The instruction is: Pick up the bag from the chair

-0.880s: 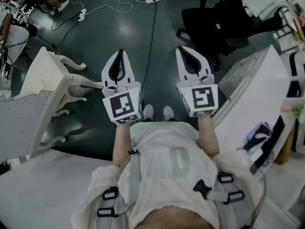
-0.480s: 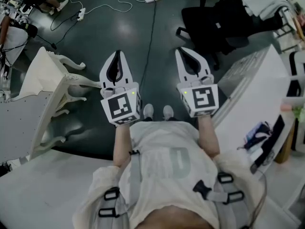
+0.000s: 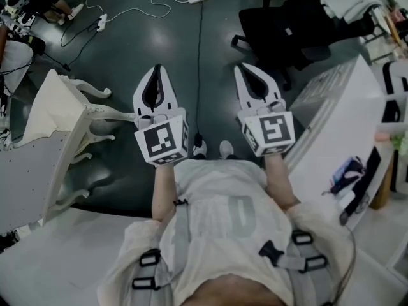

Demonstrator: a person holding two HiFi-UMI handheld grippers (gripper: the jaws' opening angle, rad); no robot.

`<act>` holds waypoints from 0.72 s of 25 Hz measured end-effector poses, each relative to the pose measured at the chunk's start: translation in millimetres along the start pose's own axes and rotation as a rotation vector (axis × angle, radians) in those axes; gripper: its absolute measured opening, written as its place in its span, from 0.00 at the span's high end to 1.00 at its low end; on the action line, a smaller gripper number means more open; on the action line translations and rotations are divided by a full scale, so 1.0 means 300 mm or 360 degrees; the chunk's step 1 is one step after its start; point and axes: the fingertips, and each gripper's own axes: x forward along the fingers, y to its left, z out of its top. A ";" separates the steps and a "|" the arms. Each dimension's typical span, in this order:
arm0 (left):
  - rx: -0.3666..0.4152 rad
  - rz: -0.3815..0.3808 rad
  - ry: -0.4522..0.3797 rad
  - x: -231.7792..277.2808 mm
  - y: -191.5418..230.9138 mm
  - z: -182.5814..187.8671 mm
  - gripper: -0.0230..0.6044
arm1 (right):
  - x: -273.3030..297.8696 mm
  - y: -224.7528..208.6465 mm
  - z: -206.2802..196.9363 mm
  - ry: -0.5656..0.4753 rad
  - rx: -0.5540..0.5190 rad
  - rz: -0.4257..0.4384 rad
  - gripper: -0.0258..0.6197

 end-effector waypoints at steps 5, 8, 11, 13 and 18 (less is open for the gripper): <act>-0.0021 -0.0043 -0.0020 0.024 0.099 -0.018 0.95 | 0.055 0.060 -0.020 0.0023 -0.0023 -0.0054 0.95; -0.0049 -0.0058 -0.0024 0.044 0.160 -0.044 0.95 | 0.083 0.080 -0.039 0.0034 -0.0031 -0.0102 0.95; -0.0077 -0.0053 -0.0019 0.080 0.204 -0.074 0.95 | 0.108 0.069 -0.063 0.0054 -0.0018 -0.0142 0.95; -0.0089 -0.0050 -0.0011 0.108 0.226 -0.085 0.95 | 0.127 0.060 -0.076 0.0067 0.0005 -0.0149 0.95; -0.0081 -0.0038 -0.0041 0.195 0.260 -0.103 0.95 | 0.219 0.022 -0.120 0.0070 0.0015 -0.0159 0.95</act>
